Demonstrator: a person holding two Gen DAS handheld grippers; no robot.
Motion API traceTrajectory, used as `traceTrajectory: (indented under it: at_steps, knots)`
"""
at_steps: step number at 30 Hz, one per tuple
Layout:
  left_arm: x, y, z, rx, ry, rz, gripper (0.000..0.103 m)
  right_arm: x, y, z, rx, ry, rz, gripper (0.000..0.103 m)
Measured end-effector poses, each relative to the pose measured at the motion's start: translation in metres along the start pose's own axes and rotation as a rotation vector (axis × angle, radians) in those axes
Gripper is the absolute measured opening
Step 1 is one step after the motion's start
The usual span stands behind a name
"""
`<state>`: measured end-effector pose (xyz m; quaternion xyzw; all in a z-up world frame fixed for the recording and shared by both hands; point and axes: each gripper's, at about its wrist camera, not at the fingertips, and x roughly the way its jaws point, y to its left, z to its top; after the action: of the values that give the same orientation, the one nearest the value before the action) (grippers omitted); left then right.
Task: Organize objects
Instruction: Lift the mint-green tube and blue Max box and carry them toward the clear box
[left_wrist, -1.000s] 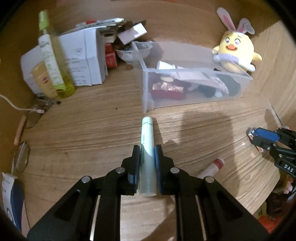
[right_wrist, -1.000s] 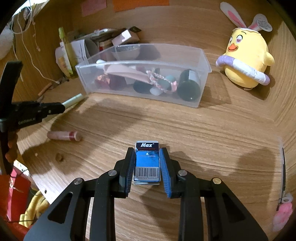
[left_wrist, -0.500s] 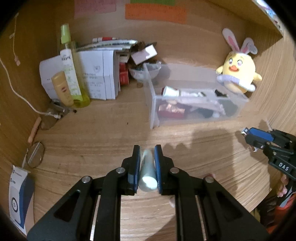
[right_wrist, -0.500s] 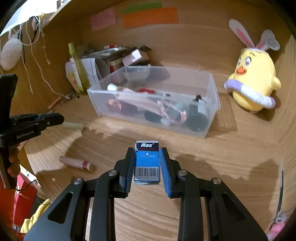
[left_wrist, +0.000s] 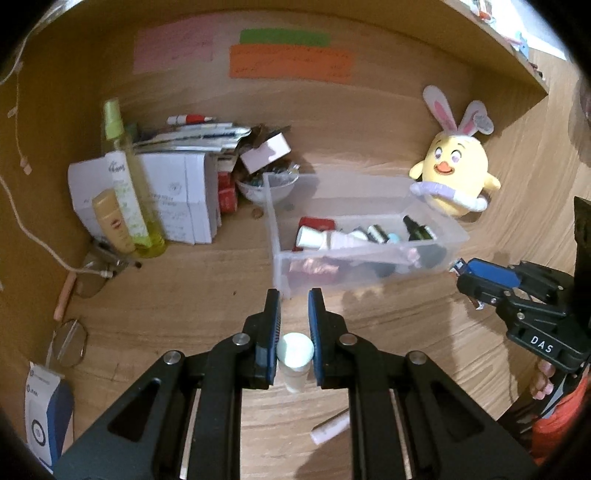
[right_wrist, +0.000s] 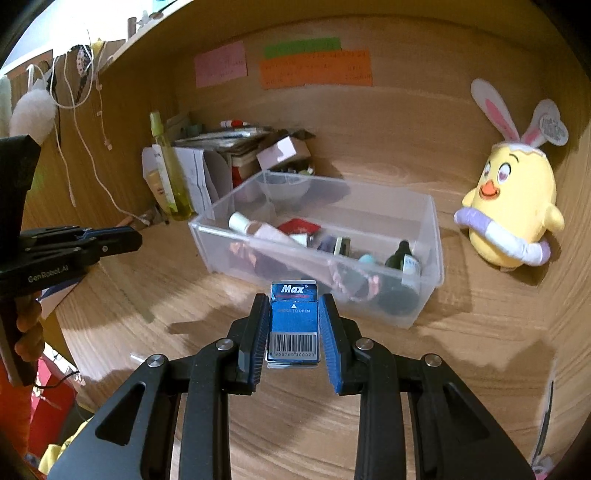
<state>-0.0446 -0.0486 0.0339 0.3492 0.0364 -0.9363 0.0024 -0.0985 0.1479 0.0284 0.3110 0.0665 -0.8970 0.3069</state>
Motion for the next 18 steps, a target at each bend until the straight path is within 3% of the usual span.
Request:
traceTrajectory:
  at_steps: [18]
  knots:
    - [0.011,-0.059,0.075,0.055,-0.084,-0.111,0.014,0.005,-0.026,0.046,-0.019,-0.062,-0.070,0.025]
